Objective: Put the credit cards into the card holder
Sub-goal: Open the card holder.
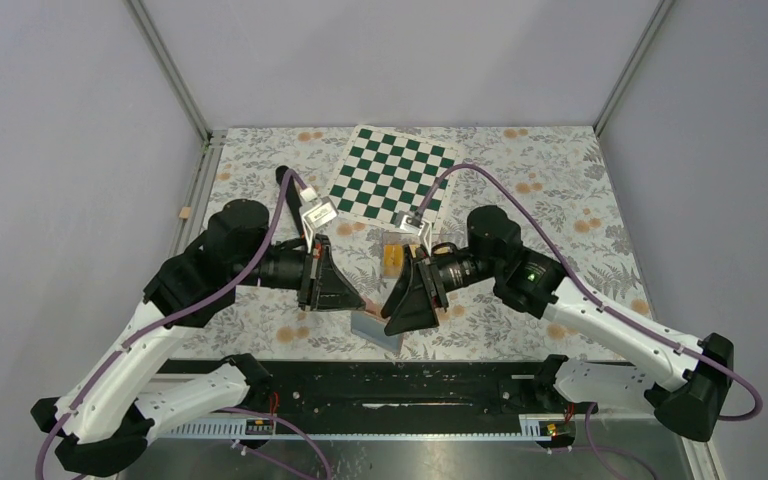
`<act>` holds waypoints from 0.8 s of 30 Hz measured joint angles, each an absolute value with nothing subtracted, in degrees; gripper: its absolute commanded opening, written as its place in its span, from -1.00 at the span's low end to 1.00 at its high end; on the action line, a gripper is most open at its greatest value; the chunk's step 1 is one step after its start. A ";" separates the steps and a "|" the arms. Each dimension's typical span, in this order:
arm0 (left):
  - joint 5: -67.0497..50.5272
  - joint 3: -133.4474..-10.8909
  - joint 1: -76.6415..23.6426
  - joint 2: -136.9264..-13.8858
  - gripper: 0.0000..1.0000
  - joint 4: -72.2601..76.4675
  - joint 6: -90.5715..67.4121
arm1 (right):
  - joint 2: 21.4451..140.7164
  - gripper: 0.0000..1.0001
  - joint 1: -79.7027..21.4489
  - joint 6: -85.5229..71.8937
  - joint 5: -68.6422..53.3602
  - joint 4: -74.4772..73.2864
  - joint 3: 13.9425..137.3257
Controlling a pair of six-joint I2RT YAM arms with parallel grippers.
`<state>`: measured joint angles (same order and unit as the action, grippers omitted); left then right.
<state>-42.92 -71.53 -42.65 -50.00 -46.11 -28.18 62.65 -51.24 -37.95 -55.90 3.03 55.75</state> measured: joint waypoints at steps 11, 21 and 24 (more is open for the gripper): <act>-41.32 -71.40 -41.87 -52.53 -1.00 -41.52 -31.88 | 61.30 0.70 -54.65 -28.27 -43.46 -12.19 56.73; -41.56 -68.95 -41.82 -53.39 -1.00 -36.62 -35.00 | 60.69 0.08 -55.59 -24.80 -35.03 -15.99 59.35; -41.56 -68.84 -41.71 -53.63 -1.00 -36.23 -35.40 | 62.41 -0.30 -55.94 -24.05 -32.88 -18.37 61.04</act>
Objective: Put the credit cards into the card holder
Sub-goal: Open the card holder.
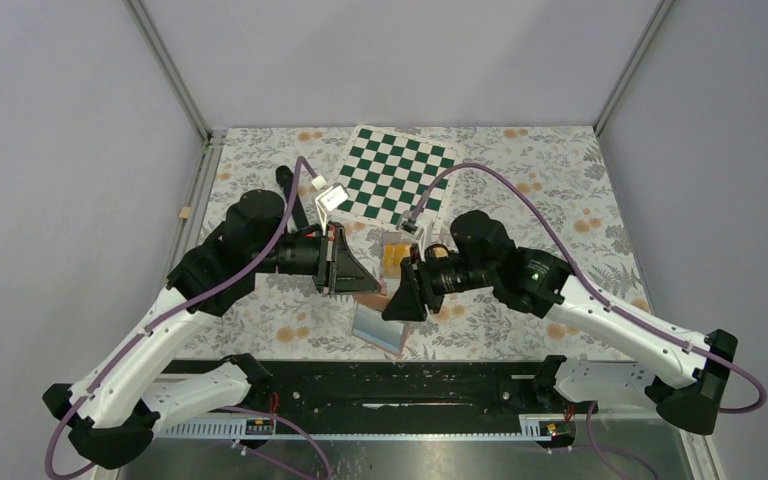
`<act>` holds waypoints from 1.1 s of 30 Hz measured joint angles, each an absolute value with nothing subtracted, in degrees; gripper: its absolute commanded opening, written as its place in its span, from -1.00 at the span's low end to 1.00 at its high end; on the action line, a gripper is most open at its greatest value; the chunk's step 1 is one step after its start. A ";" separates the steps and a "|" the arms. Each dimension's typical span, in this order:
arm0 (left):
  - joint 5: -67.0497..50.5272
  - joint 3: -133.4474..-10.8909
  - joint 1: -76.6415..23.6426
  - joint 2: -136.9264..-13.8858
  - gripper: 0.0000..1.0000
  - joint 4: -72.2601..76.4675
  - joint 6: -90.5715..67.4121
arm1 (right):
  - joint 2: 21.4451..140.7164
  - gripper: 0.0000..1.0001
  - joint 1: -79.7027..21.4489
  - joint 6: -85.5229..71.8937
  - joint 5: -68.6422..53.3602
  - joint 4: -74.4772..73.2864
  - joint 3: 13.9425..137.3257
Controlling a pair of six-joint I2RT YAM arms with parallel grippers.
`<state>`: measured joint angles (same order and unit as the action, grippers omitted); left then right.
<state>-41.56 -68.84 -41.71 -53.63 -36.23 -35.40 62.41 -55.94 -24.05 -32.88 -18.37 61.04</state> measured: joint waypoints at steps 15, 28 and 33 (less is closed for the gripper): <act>-31.29 -68.20 -38.41 -52.29 0.50 -40.47 -35.46 | 63.20 -1.00 -53.47 -25.19 -21.10 -28.29 63.99; -18.74 -54.94 -33.56 -51.94 0.54 -50.24 -36.36 | 56.47 -1.00 -37.91 -26.59 -33.85 -28.47 57.91; -23.09 -48.93 -33.56 -51.96 0.39 -45.34 -38.19 | 57.21 -1.00 -37.80 -27.09 -41.82 -26.35 56.88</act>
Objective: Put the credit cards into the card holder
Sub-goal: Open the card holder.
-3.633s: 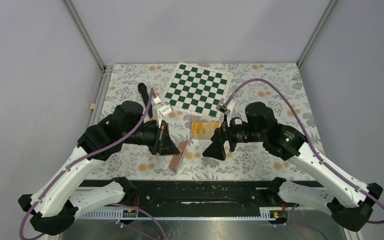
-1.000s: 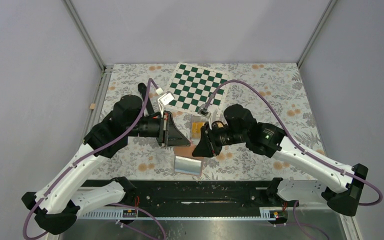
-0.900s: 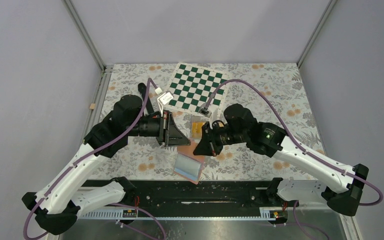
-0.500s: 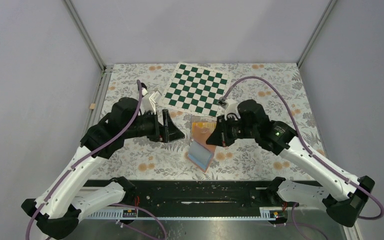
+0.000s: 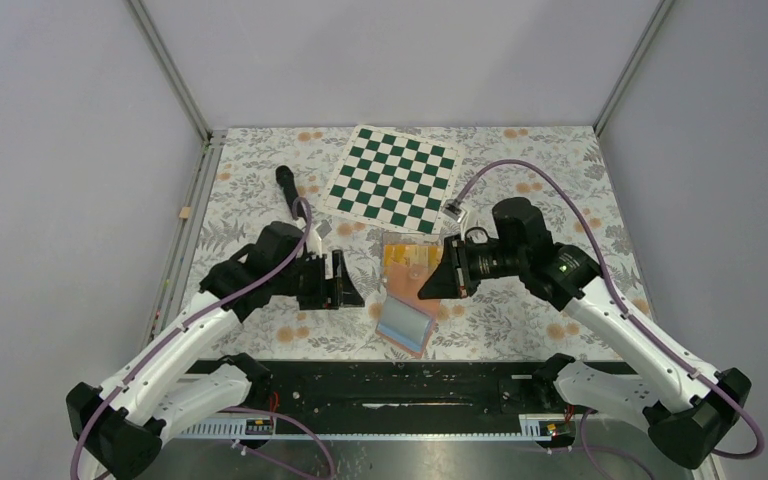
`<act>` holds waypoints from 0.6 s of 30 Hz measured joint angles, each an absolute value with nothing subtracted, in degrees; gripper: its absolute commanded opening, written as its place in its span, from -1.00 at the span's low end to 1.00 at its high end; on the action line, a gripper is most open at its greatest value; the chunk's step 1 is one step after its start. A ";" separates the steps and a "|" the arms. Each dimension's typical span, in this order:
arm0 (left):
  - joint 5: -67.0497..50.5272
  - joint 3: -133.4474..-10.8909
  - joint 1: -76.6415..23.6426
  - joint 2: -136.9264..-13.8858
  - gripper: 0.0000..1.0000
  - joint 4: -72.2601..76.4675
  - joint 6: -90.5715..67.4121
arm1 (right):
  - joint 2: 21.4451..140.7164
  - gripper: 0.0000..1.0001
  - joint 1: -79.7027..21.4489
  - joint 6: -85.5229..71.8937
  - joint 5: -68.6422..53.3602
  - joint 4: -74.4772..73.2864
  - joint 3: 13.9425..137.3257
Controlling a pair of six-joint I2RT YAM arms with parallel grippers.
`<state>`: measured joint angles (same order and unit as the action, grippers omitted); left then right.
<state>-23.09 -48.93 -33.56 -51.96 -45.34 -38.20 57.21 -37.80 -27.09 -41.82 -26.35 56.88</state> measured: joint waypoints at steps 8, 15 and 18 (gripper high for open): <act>-30.28 -47.20 -34.06 -54.00 0.32 -38.13 -38.85 | 59.29 -1.00 -37.80 -29.98 -46.72 -22.37 55.99; -32.14 -47.20 -35.92 -55.35 0.14 -35.64 -38.59 | 60.69 -1.00 -37.80 -32.05 -48.27 -19.75 55.94; -32.42 -47.20 -36.75 -55.94 0.06 -34.94 -38.61 | 60.71 -1.00 -37.80 -32.51 -48.82 -19.42 55.68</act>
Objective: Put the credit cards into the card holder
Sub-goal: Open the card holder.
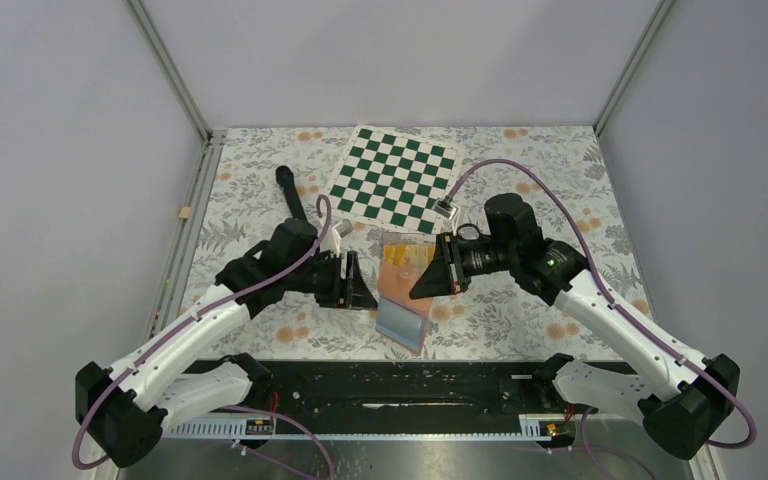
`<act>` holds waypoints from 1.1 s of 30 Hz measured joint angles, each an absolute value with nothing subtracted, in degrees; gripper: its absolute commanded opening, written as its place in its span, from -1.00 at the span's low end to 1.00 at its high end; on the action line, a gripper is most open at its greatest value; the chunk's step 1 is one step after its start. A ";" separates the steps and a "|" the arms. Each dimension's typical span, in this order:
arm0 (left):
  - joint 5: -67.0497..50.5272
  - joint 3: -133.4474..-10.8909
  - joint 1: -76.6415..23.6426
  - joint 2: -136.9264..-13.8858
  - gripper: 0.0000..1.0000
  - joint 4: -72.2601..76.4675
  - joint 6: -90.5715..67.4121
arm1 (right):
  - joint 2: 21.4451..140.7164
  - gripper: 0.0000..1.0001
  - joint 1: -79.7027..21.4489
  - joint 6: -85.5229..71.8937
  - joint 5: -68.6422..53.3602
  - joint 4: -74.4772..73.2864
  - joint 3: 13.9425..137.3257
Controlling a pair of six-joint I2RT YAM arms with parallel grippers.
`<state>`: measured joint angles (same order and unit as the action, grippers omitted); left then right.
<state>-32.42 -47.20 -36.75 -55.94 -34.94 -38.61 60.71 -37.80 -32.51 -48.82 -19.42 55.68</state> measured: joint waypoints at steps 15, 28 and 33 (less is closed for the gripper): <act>-34.63 -47.20 -37.60 -52.97 0.01 -33.91 -38.92 | 61.08 -1.00 -37.80 -33.36 -48.95 -18.94 55.24; -35.38 -47.20 -37.80 -51.07 0.15 -29.58 -41.69 | 61.12 -1.00 -37.80 -33.82 -49.10 -18.39 54.59; -35.29 -47.20 -37.80 -50.98 0.16 -29.93 -41.58 | 61.12 -1.00 -37.80 -34.17 -49.08 -18.26 54.06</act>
